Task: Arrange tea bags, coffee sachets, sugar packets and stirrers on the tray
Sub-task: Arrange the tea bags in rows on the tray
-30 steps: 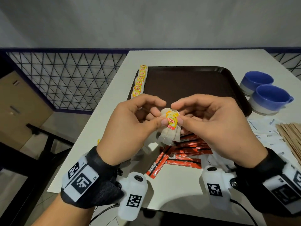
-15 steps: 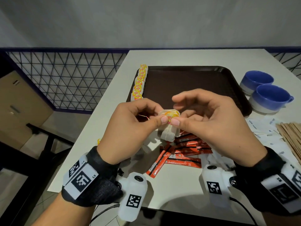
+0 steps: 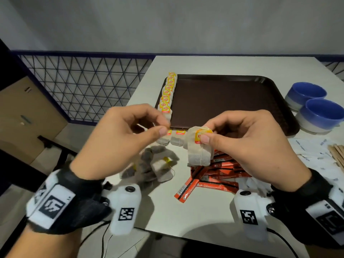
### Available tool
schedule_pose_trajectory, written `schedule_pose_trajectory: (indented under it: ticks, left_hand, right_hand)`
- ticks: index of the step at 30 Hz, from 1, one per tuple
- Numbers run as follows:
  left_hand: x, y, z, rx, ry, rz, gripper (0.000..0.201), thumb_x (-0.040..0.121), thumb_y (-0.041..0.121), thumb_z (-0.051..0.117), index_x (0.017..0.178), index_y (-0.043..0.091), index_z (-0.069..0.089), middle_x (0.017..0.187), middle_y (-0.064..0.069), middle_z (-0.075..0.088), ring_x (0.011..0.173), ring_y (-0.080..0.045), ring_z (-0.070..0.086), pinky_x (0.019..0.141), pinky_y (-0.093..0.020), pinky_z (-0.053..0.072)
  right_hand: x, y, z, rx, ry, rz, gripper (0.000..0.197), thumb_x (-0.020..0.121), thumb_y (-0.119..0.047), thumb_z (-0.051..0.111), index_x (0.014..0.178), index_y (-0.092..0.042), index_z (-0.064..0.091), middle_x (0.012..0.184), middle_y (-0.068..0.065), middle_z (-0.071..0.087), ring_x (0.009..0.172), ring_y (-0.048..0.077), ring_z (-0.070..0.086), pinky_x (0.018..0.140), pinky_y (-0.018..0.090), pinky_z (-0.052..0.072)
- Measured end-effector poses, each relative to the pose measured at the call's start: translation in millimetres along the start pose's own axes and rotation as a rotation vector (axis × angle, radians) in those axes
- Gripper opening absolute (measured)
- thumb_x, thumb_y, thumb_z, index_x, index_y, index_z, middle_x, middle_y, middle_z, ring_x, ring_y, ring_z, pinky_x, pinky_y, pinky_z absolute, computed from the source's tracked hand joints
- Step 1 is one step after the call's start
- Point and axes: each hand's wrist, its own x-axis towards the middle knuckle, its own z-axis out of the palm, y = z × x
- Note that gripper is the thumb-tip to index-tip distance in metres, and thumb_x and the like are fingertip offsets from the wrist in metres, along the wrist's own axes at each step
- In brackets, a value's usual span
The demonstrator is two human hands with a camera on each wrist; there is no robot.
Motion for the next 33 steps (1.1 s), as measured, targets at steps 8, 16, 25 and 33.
schedule_pose_trajectory:
  ticks: [8,16,25,33]
  left_hand:
    - [-14.2,-27.1,-58.7,0.589,-0.241,-0.296,0.004,0.089,0.041,0.075,0.091,0.039,0.074,0.085,0.023,0.071,0.069,-0.007,0.062,0.061,-0.017,0.047]
    - [-13.2,-74.7,-42.8,0.937,-0.341,-0.303,0.031,0.087,0.039,0.075,0.117,0.035,0.067,0.113,0.012,0.06,0.09,-0.008,0.058,0.084,-0.027,0.051]
    - [-8.0,-76.5,-35.9,0.96,-0.34,-0.331,0.017,0.09,0.039,0.072,0.105,0.03,0.071,0.087,0.015,0.068,0.083,-0.009,0.063,0.076,-0.027,0.055]
    - [-14.6,-66.5,-39.6,0.897,-0.284,-0.299,0.01,0.088,0.03,0.07,0.082,0.032,0.062,0.08,0.012,0.066,0.075,-0.007,0.064,0.061,-0.022,0.048]
  right_hand:
    - [1.6,1.3,9.4,-0.018,-0.018,0.023,0.005,0.08,-0.028,0.084,0.083,-0.025,0.082,0.081,0.001,0.077,0.077,0.029,0.072,0.073,0.051,0.061]
    - [2.3,0.9,17.6,-0.037,-0.057,0.055,0.004,0.081,-0.026,0.085,0.083,-0.027,0.082,0.08,0.001,0.077,0.077,0.027,0.073,0.073,0.048,0.062]
    - [0.3,0.4,15.7,-0.024,-0.049,0.049,0.005,0.079,-0.025,0.084,0.083,-0.026,0.082,0.083,0.004,0.078,0.08,0.032,0.074,0.074,0.052,0.062]
    - [1.4,1.7,15.6,-0.014,-0.056,0.041,0.005,0.08,-0.025,0.085,0.084,-0.027,0.082,0.084,0.002,0.078,0.081,0.031,0.074,0.077,0.055,0.062]
